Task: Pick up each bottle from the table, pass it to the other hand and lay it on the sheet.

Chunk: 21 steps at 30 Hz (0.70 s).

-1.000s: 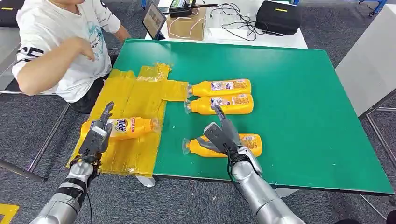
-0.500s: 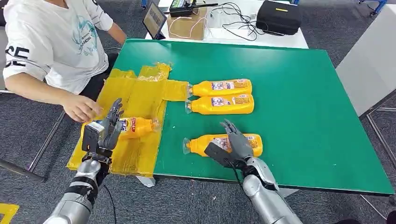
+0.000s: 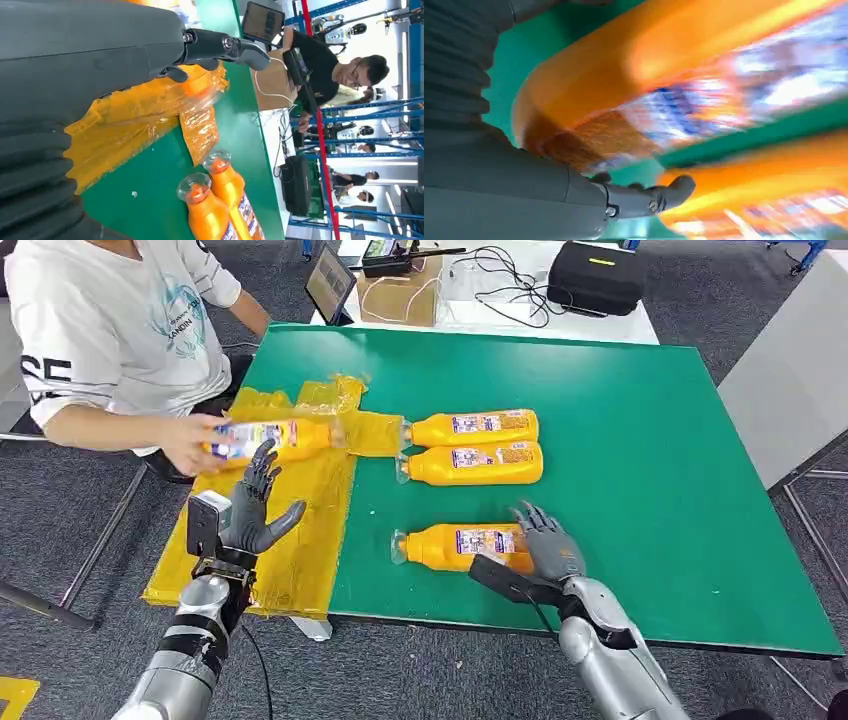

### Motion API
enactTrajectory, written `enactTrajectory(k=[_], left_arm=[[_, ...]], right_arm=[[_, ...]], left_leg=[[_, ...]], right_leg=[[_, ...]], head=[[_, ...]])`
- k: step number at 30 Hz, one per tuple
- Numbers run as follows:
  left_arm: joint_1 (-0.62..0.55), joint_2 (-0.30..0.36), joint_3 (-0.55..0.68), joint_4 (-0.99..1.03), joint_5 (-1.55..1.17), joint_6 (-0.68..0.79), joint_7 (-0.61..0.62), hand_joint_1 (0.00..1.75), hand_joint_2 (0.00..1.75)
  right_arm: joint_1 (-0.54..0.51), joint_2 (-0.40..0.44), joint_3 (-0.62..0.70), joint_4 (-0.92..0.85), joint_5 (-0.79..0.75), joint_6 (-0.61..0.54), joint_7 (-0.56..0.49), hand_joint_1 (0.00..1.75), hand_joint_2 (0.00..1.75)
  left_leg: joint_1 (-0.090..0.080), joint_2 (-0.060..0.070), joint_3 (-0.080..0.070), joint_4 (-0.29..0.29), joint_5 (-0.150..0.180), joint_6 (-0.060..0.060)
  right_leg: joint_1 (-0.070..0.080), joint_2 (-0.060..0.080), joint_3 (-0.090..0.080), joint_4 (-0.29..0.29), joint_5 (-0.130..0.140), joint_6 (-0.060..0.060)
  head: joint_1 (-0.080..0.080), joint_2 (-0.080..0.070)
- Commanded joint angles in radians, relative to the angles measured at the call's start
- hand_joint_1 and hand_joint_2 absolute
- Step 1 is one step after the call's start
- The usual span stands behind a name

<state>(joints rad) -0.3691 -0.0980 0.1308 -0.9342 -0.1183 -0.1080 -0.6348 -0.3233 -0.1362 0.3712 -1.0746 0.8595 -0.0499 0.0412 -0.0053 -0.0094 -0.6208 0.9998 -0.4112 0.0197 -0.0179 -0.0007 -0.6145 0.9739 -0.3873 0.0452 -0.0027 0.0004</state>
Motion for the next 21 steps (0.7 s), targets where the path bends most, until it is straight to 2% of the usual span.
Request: enactTrajectory(k=[1,8,10,11,14,16,21], left_arm=[[-0.045,-0.025,0.009,0.046,-0.008,-0.021,-0.002,0.0,1.75],[-0.046,-0.024,0.009,0.047,-0.007,-0.021,-0.002,0.0,1.75],[-0.057,-0.024,0.008,0.066,-0.005,-0.032,-0.005,0.0,1.75],[-0.064,-0.022,0.006,0.078,-0.002,-0.043,-0.005,0.0,1.75],[-0.088,-0.019,0.0,0.123,0.0,-0.06,-0.007,0.0,1.75],[-0.105,-0.016,-0.003,0.154,0.0,-0.06,-0.01,0.0,1.75],[-0.129,-0.009,-0.011,0.205,0.01,-0.063,-0.019,0.0,1.75]], right_arm=[[-0.136,-0.062,0.071,0.193,0.034,0.072,0.026,0.0,1.75],[-0.139,-0.058,0.072,0.197,0.034,0.071,0.027,0.0,1.75],[-0.175,-0.055,0.089,0.251,0.023,0.1,0.013,0.0,1.75],[-0.203,-0.054,0.107,0.289,0.019,0.124,0.0,1.73,1.75],[-0.266,-0.036,0.127,0.392,-0.028,0.188,-0.063,1.75,1.75],[-0.294,-0.025,0.136,0.449,-0.047,0.191,-0.091,1.75,1.75],[-0.302,-0.03,0.171,0.489,-0.123,0.186,-0.136,1.75,1.75]], left_leg=[[0.002,0.001,0.004,0.001,-0.003,-0.001],[0.001,0.0,0.004,0.0,-0.002,-0.001],[0.002,0.002,0.005,0.001,-0.003,-0.002],[0.001,0.002,0.004,0.001,-0.002,-0.001],[0.001,0.002,0.002,0.0,-0.001,-0.001],[0.001,0.002,0.003,0.0,-0.001,-0.001],[0.001,0.002,0.004,-0.001,0.0,0.0]], right_leg=[[0.002,0.001,0.004,0.0,-0.002,-0.002],[0.002,-0.001,0.004,0.0,-0.001,-0.002],[0.002,0.001,0.005,0.0,-0.002,-0.002],[0.002,0.001,0.004,0.0,-0.001,-0.002],[0.001,0.001,0.002,0.0,0.0,-0.001],[0.001,0.001,0.003,0.0,0.0,-0.001],[0.001,-0.001,0.003,-0.001,0.001,-0.001]], head=[[0.0,0.0],[0.0,0.0],[0.0,0.0],[0.0,0.0],[0.0,0.0],[0.0,0.0],[0.0,0.0]])
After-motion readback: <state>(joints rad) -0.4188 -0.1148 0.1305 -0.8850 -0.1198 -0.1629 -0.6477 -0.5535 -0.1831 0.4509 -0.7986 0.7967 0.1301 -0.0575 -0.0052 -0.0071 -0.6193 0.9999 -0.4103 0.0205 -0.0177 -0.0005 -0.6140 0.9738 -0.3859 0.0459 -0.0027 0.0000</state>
